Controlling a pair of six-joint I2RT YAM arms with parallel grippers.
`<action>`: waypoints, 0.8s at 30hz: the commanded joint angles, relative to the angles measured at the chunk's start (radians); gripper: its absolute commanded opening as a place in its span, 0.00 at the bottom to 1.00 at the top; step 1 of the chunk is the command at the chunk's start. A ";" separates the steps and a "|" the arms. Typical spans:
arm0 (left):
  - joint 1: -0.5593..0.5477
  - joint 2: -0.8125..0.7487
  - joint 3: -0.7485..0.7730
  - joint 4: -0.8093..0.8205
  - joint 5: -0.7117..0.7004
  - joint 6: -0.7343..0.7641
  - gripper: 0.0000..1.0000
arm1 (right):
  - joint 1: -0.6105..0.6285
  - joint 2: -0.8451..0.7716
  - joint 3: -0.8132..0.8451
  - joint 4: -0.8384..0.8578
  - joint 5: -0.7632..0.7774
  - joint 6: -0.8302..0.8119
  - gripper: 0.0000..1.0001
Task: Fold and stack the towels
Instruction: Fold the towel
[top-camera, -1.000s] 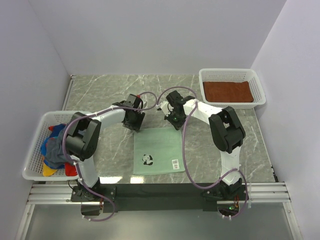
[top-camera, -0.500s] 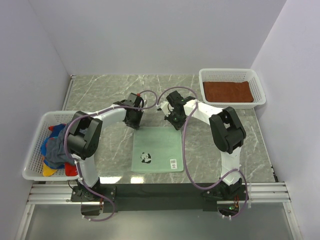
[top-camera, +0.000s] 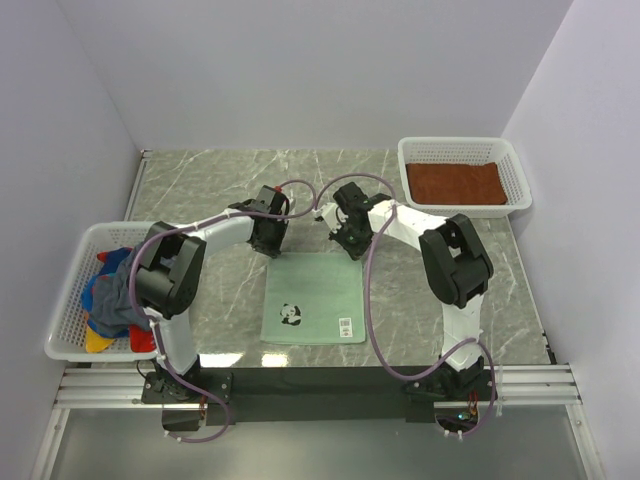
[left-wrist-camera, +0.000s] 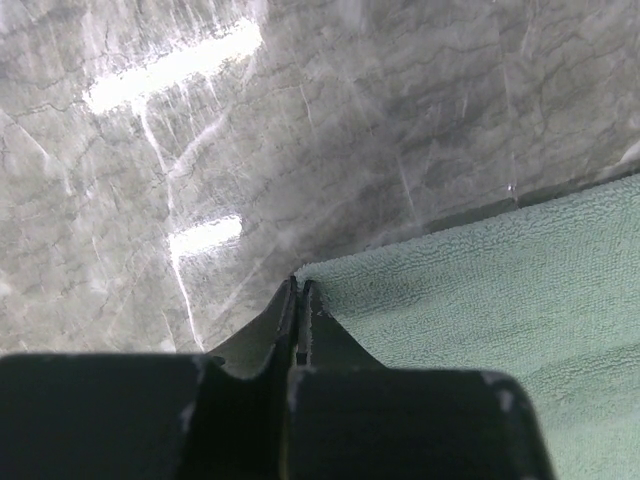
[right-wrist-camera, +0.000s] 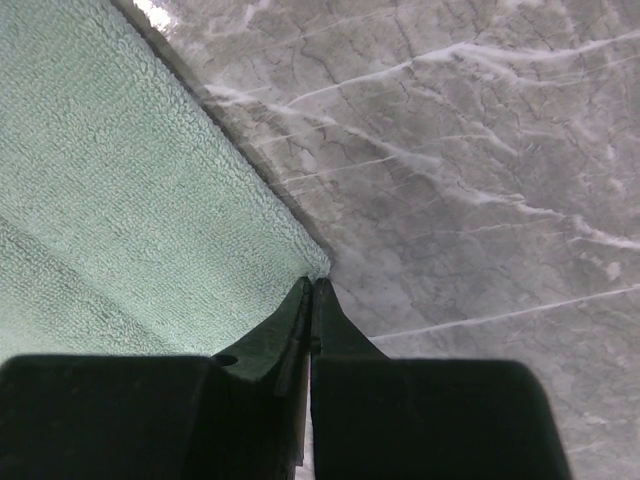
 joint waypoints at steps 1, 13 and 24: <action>0.002 0.034 -0.056 -0.029 -0.045 -0.006 0.01 | -0.012 -0.057 -0.030 0.046 0.055 0.009 0.00; 0.043 -0.131 -0.013 0.147 -0.090 0.014 0.01 | -0.046 -0.117 -0.017 0.192 0.142 0.022 0.00; 0.048 -0.321 -0.174 0.333 -0.073 0.033 0.01 | -0.041 -0.204 -0.065 0.285 0.245 0.063 0.00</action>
